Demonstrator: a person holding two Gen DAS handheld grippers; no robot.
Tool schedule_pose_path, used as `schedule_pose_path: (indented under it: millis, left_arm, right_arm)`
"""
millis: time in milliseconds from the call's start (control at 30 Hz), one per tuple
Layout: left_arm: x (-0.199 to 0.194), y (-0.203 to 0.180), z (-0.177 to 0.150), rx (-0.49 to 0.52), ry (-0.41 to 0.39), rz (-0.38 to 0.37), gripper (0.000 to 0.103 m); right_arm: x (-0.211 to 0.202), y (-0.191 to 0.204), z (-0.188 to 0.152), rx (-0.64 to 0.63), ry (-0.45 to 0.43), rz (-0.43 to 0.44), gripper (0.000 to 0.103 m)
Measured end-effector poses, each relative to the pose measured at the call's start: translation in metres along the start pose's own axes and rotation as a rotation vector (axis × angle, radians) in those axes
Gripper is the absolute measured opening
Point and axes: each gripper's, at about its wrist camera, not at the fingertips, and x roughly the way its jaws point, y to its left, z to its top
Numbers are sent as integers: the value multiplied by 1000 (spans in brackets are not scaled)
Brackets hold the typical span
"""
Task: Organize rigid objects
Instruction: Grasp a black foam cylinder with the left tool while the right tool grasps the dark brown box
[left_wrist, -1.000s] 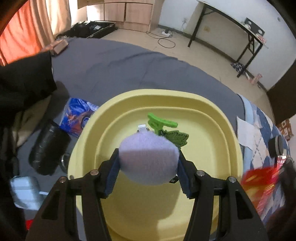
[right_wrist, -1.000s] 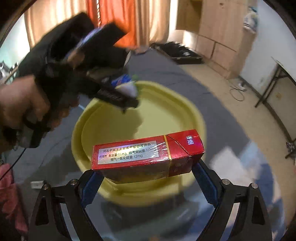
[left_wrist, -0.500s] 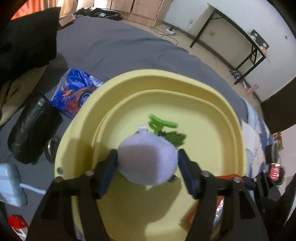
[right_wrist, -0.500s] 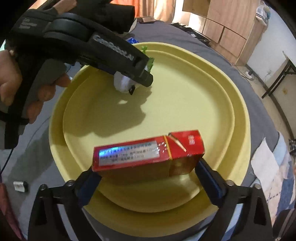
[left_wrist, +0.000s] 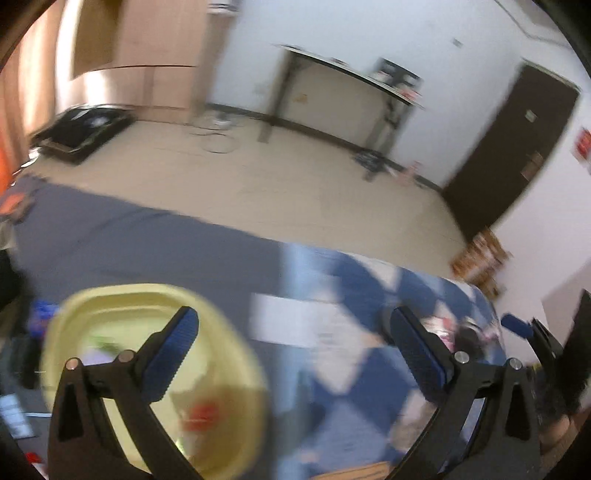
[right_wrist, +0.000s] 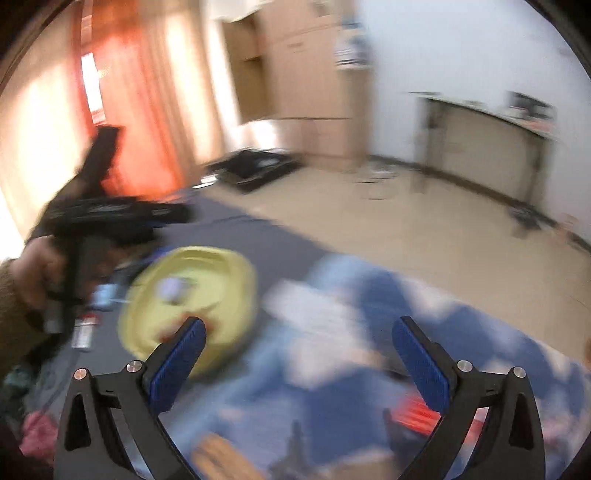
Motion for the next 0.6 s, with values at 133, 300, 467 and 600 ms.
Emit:
schedule_pose_path:
  millis: [133, 300, 467, 600]
  left_arm:
    - [70, -84, -20, 67, 106, -26, 103]
    - [144, -143, -36, 92, 126, 28, 103]
    - [180, -148, -38, 78, 185, 91, 103]
    - [197, -142, -40, 51, 218, 125, 103]
  right_arm:
    - [-47, -118, -80, 103, 55, -257, 103]
    - [-63, -192, -160, 284, 63, -347, 103]
    - [-42, -210, -186, 338, 7, -293, 103]
    - [-25, -210, -186, 310, 29, -291, 103]
